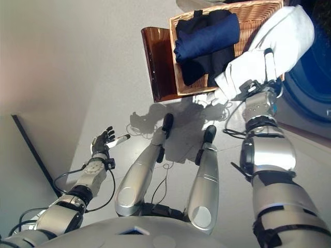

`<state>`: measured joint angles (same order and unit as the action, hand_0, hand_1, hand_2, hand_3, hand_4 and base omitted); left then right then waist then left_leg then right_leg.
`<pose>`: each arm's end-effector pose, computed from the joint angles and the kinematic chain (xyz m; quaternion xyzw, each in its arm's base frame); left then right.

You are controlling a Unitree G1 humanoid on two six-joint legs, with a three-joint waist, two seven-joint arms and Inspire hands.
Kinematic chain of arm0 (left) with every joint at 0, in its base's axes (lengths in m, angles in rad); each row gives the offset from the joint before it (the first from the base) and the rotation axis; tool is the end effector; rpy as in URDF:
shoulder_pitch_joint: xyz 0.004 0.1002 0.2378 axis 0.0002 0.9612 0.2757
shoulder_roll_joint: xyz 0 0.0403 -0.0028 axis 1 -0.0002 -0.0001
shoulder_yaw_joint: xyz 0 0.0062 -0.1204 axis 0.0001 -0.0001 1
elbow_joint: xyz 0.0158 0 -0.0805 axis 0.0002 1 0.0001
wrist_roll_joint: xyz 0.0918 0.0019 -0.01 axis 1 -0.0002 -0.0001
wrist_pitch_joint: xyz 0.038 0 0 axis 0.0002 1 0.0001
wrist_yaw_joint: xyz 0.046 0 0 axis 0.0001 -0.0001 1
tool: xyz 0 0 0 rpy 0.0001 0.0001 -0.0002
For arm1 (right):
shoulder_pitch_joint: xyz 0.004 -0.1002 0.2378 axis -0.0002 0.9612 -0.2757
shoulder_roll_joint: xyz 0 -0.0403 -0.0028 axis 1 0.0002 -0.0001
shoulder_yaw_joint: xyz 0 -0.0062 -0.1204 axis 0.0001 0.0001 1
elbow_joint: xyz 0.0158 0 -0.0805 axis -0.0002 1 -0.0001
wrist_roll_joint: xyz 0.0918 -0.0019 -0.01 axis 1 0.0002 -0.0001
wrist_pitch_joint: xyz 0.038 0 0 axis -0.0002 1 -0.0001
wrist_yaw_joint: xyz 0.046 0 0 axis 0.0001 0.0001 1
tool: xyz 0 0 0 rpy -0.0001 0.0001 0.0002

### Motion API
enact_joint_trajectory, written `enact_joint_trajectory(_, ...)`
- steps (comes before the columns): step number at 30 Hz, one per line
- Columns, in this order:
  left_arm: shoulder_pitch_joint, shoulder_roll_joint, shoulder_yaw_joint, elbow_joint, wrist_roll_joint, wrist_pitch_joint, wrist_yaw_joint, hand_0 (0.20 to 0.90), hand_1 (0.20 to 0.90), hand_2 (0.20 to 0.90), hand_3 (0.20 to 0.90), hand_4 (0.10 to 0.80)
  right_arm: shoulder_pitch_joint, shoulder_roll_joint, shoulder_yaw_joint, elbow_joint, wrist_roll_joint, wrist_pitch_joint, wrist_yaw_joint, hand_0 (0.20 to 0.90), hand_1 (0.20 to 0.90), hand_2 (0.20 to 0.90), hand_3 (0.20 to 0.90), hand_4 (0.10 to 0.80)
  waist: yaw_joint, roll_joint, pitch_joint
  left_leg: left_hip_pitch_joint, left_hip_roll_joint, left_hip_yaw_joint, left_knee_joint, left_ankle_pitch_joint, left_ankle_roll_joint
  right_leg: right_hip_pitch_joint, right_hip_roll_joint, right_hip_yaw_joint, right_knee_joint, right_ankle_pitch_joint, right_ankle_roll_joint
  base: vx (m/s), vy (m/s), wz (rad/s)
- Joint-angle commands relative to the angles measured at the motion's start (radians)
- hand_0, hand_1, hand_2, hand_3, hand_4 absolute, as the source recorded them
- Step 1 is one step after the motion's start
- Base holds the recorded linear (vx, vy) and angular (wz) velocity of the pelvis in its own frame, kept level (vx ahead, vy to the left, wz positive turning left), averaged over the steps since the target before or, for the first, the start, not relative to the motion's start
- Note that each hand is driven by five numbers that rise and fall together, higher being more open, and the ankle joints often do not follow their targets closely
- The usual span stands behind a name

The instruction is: Pick up the clothes and place them into the washing machine

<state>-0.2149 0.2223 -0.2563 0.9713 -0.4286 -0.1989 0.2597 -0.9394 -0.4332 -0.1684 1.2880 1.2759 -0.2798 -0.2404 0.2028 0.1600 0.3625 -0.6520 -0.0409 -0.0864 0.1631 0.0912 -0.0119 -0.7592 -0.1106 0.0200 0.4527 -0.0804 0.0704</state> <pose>0.1887 0.1915 -0.0759 0.0179 0.2890 0.1373 0.9473 0.3389 -0.2682 0.1022 0.4783 -0.0163 -0.3589 0.8014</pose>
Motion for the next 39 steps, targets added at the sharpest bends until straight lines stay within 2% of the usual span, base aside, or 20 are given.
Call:
enact_joint_trajectory(1,0.040,-0.008,-0.007,0.040,-0.027,-0.030,0.055,0.900,0.900,0.900,0.900,0.800,-0.039,-0.029,-0.025,-0.148,0.101,-0.184,0.040,0.200,0.200,0.200,0.200,0.300,-0.006,0.049,-0.061,0.013,-0.065,-0.001,0.084,-0.135,0.001,0.115,0.031,0.002,-0.146,0.011,0.002,0.017,0.045,-0.01)
enact_joint_trajectory(5,0.035,-0.008,-0.011,0.038,-0.028,-0.032,0.060,0.900,0.900,0.900,0.900,0.800,-0.072,-0.044,-0.044,-0.171,0.104,-0.225,0.018,0.200,0.200,0.200,0.200,0.300,-0.003,0.060,-0.067,0.020,-0.066,-0.001,0.077,-0.136,0.000,0.121,0.029,0.007,-0.152,0.010,0.002,0.008,0.014,0.01)
enact_joint_trajectory(6,0.037,-0.006,-0.007,0.031,-0.030,-0.038,0.062,0.900,0.900,0.900,0.900,0.800,-0.098,-0.082,-0.045,-0.202,0.076,-0.246,-0.005,0.200,0.200,0.200,0.200,0.300,-0.004,0.064,-0.072,0.026,-0.070,-0.002,0.070,-0.136,-0.001,0.125,0.028,0.012,-0.154,0.010,0.004,0.000,0.000,0.00)
enact_joint_trajectory(7,0.036,-0.007,-0.007,0.031,-0.029,-0.038,0.063,0.900,0.900,0.900,0.900,0.800,-0.099,-0.082,-0.045,-0.204,0.072,-0.246,-0.009,0.200,0.200,0.200,0.200,0.300,-0.003,0.065,-0.071,0.027,-0.070,-0.002,0.069,-0.136,-0.001,0.125,0.027,0.012,-0.154,0.010,0.004,0.031,0.011,0.00)
enact_joint_trajectory(8,0.039,-0.003,-0.005,0.022,-0.024,-0.041,0.064,0.900,0.900,0.900,0.900,0.800,-0.129,-0.133,-0.038,-0.222,0.036,-0.257,-0.035,0.200,0.200,0.200,0.200,0.300,0.000,0.069,-0.076,0.033,-0.071,-0.001,0.063,-0.135,-0.003,0.132,0.025,0.015,-0.161,0.011,0.006,0.000,0.000,0.00)
enact_joint_trajectory(9,0.039,-0.003,-0.005,0.022,-0.024,-0.041,0.064,0.900,0.900,0.900,0.900,0.800,-0.130,-0.133,-0.038,-0.223,0.034,-0.257,-0.037,0.200,0.200,0.200,0.200,0.300,0.000,0.069,-0.075,0.033,-0.071,-0.001,0.063,-0.135,-0.003,0.132,0.025,0.015,-0.161,0.011,0.006,0.000,0.000,0.00)
enact_joint_trajectory(10,0.044,0.004,-0.003,0.020,-0.014,-0.043,0.065,0.900,0.900,0.900,0.900,0.800,-0.165,-0.198,-0.038,-0.252,0.007,-0.276,-0.059,0.200,0.200,0.200,0.200,0.300,0.002,0.073,-0.079,0.035,-0.072,0.000,0.059,-0.133,-0.005,0.133,0.023,0.015,-0.161,0.010,0.006,0.000,0.000,0.00)
enact_joint_trajectory(12,0.044,0.003,-0.004,0.015,-0.012,-0.044,0.062,0.900,0.900,0.900,0.900,0.800,-0.181,-0.229,-0.037,-0.246,-0.006,-0.276,-0.072,0.200,0.200,0.200,0.200,0.300,0.005,0.076,-0.081,0.036,-0.072,-0.001,0.058,-0.133,-0.005,0.133,0.023,0.016,-0.161,0.009,0.006,0.000,0.000,0.00)
enact_joint_trajectory(13,0.054,0.012,0.003,0.015,-0.006,-0.047,0.060,0.900,0.900,0.900,0.900,0.800,-0.211,-0.287,-0.022,-0.265,-0.041,-0.286,-0.093,0.200,0.200,0.200,0.200,0.300,0.006,0.078,-0.084,0.037,-0.071,-0.002,0.054,-0.130,-0.006,0.133,0.022,0.018,-0.160,0.009,0.005,0.000,0.000,0.00)
enact_joint_trajectory(16,0.064,0.017,0.019,0.015,-0.001,-0.050,0.060,0.900,0.900,0.900,0.900,0.800,-0.245,-0.387,0.003,-0.312,-0.126,-0.293,-0.145,0.200,0.200,0.200,0.200,0.300,0.003,0.081,-0.090,0.045,-0.071,-0.003,0.039,-0.124,-0.010,0.133,0.024,0.022,-0.166,0.010,0.007,0.000,0.000,0.00)
enact_joint_trajectory(18,0.064,0.016,0.019,0.019,-0.002,-0.053,0.057,0.900,0.900,0.900,0.900,0.800,-0.267,-0.408,0.023,-0.316,-0.145,-0.297,-0.163,0.200,0.200,0.200,0.200,0.300,0.005,0.085,-0.091,0.049,-0.070,-0.003,0.032,-0.120,-0.011,0.133,0.024,0.023,-0.167,0.011,0.007,0.017,-0.017,-0.08)
enact_joint_trajectory(19,0.070,0.019,0.022,0.018,0.003,-0.054,0.058,0.900,0.900,0.900,0.900,0.800,-0.295,-0.455,0.047,-0.336,-0.169,-0.300,-0.176,0.200,0.200,0.200,0.200,0.300,0.005,0.085,-0.097,0.056,-0.068,-0.005,0.022,-0.116,-0.014,0.136,0.024,0.024,-0.171,0.011,0.007,0.019,-0.026,-0.13)
enact_joint_trajectory(22,0.078,0.027,0.030,0.015,0.007,-0.058,0.060,0.900,0.900,0.900,0.900,0.800,-0.315,-0.511,0.077,-0.363,-0.224,-0.300,-0.203,0.200,0.200,0.200,0.200,0.300,0.000,0.085,-0.102,0.062,-0.066,-0.006,0.017,-0.112,-0.018,0.139,0.028,0.025,-0.170,0.008,0.005,-0.001,-0.015,-0.06)
enact_joint_trajectory(30,0.086,0.028,0.034,0.008,0.013,-0.064,0.068,0.900,0.900,0.900,0.900,0.800,-0.359,-0.578,0.115,-0.363,-0.321,-0.293,-0.295,0.200,0.200,0.200,0.200,0.300,-0.005,0.099,-0.111,0.057,-0.068,-0.006,0.010,-0.103,-0.024,0.130,0.028,0.023,-0.173,0.011,0.001,-0.001,0.000,0.00)
enact_joint_trajectory(34,0.092,0.025,0.027,0.005,0.024,-0.061,0.079,0.900,0.900,0.900,0.900,0.800,-0.344,-0.604,0.116,-0.311,-0.404,-0.272,-0.396,0.200,0.200,0.200,0.200,0.300,-0.008,0.106,-0.116,0.062,-0.068,-0.009,0.003,-0.097,-0.028,0.129,0.031,0.022,-0.166,0.009,-0.002,-0.002,0.001,0.01)
enact_joint_trajectory(36,0.094,0.023,0.022,0.004,0.031,-0.061,0.088,0.900,0.900,0.900,0.900,0.800,-0.332,-0.592,0.105,-0.314,-0.412,-0.260,-0.417,0.200,0.200,0.200,0.200,0.300,-0.013,0.110,-0.112,0.055,-0.069,-0.005,0.004,-0.088,-0.027,0.125,0.033,0.024,-0.168,0.020,-0.004,-0.045,0.016,0.04)
enact_joint_trajectory(38,0.086,0.014,0.019,0.016,0.023,-0.059,0.098,0.900,0.900,0.900,0.900,0.800,-0.301,-0.529,0.101,-0.312,-0.403,-0.250,-0.396,0.200,0.200,0.200,0.200,0.300,-0.019,0.112,-0.101,0.044,-0.071,0.001,0.011,-0.092,-0.020,0.109,0.036,0.032,-0.167,0.031,-0.003,-0.017,0.015,0.00)
enact_joint_trajectory(39,0.087,0.015,0.020,0.018,0.022,-0.060,0.099,0.900,0.900,0.900,0.900,0.800,-0.298,-0.525,0.100,-0.315,-0.404,-0.250,-0.396,0.200,0.200,0.200,0.200,0.300,-0.019,0.109,-0.102,0.047,-0.071,0.003,0.015,-0.103,-0.019,0.110,0.037,0.035,-0.162,0.020,-0.003,-0.056,0.015,-0.03)
